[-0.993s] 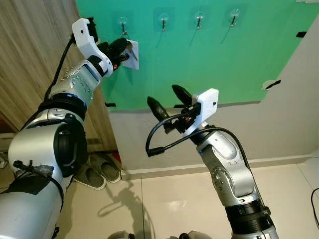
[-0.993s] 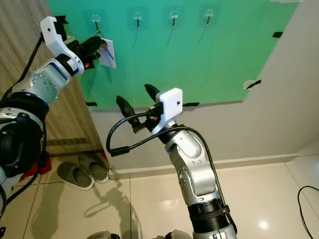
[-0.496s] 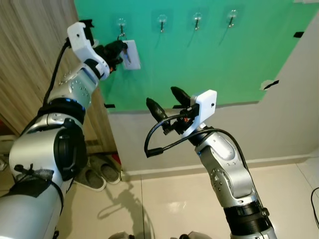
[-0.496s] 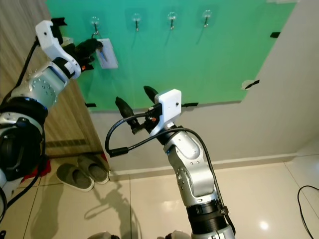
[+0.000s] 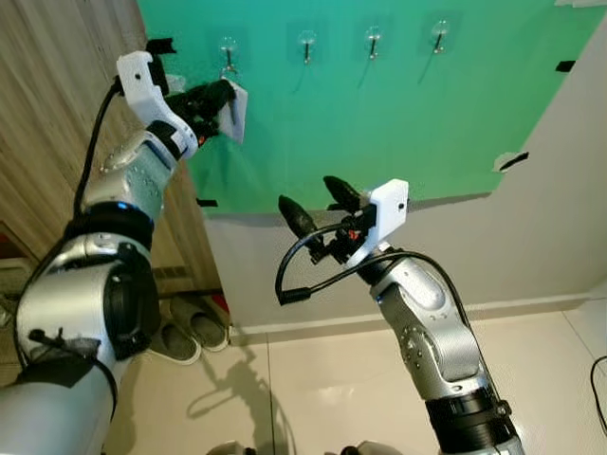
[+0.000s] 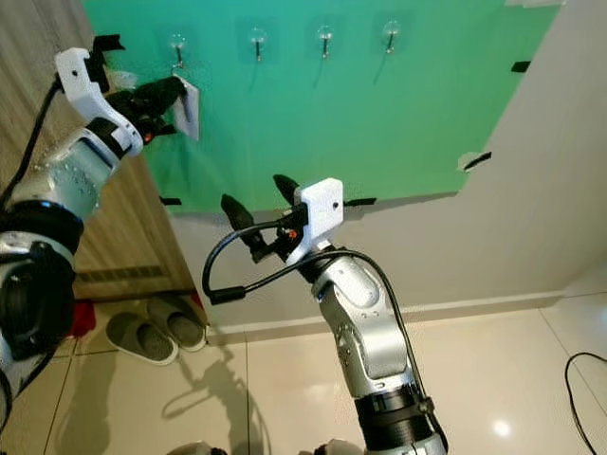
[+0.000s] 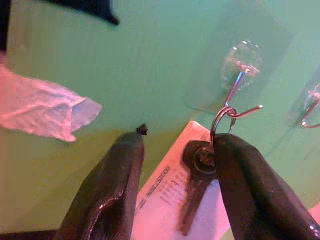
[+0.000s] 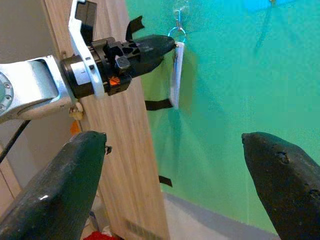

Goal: Hang keys on a hook

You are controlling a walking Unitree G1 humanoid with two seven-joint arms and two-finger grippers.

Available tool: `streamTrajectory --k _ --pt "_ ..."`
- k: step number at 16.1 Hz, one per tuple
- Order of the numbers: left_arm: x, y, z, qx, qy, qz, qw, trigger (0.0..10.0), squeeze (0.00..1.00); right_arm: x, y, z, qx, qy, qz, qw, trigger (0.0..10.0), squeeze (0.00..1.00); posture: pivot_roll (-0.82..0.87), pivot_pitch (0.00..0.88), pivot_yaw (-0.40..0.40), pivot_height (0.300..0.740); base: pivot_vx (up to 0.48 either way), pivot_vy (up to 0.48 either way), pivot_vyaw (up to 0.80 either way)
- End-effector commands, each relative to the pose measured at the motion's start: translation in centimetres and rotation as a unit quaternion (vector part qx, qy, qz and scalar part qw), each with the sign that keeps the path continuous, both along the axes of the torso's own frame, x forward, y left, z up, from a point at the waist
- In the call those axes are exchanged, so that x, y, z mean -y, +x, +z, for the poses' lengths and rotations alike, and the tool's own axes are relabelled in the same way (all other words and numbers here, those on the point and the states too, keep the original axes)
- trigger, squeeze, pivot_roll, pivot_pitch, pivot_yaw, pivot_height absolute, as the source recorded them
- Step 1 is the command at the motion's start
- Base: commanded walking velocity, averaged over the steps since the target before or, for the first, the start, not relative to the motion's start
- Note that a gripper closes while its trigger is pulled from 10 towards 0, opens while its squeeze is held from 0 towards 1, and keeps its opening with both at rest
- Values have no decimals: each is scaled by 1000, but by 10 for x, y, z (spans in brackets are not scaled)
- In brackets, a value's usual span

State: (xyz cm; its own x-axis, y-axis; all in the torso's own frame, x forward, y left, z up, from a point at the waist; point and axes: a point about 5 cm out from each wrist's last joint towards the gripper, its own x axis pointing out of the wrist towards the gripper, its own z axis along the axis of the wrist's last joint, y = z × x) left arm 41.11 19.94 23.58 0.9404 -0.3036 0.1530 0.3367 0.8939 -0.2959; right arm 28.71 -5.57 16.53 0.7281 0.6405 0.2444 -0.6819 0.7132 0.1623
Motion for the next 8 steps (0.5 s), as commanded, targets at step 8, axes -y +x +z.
streamTrajectory --k 8 --pt "-1 -11 -20 38 95 55 993 10000 1000 -4 -1 -4 -4 -9 14 1000 10000 0 -62 8 -2 740 0 0 0"
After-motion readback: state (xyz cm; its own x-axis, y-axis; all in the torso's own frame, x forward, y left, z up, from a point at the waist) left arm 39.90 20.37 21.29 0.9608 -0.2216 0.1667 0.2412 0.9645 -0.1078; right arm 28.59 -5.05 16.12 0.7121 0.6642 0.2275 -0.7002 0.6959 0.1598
